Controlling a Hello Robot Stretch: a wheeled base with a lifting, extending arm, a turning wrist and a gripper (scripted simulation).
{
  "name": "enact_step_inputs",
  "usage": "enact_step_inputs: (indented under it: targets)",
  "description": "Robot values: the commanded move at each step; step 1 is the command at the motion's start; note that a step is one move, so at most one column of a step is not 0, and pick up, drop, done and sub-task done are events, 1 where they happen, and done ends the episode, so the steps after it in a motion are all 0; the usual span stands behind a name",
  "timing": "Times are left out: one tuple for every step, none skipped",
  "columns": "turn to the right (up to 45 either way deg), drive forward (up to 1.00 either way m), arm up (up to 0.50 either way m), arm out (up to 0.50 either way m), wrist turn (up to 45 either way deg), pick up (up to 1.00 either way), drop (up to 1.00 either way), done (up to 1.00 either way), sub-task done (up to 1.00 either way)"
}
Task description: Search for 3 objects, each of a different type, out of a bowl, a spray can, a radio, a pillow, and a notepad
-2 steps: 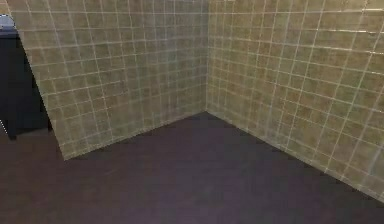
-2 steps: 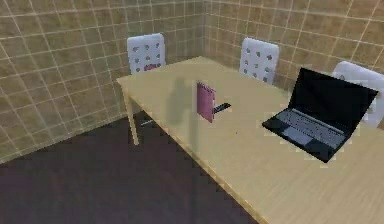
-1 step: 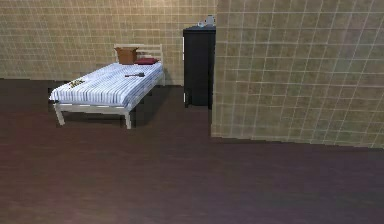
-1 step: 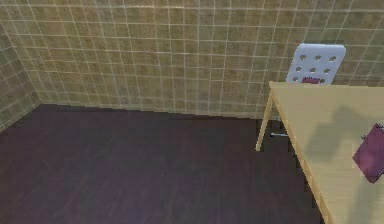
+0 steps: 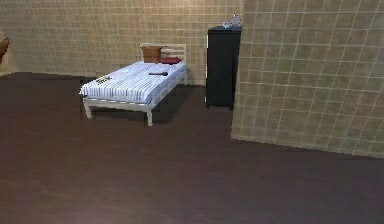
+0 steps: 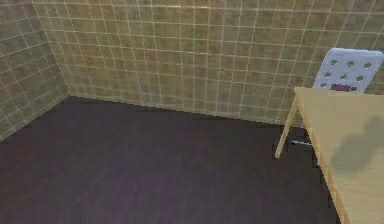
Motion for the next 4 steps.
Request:
enact_step_inputs:
  targets:
    - [0.0,1.00,0.00,0.00,0.0,0.00,0.00,0.00,0.00]
    - [0.0,1.00,0.00,0.00,0.0,0.00,0.00,0.00,0.00]
    - [0.0,0.95,0.00,0.00,0.0,0.00,0.00,0.00,0.00]
    - [-18.0,0.00,0.00,0.00,0.0,0.00,0.00,0.00,0.00]
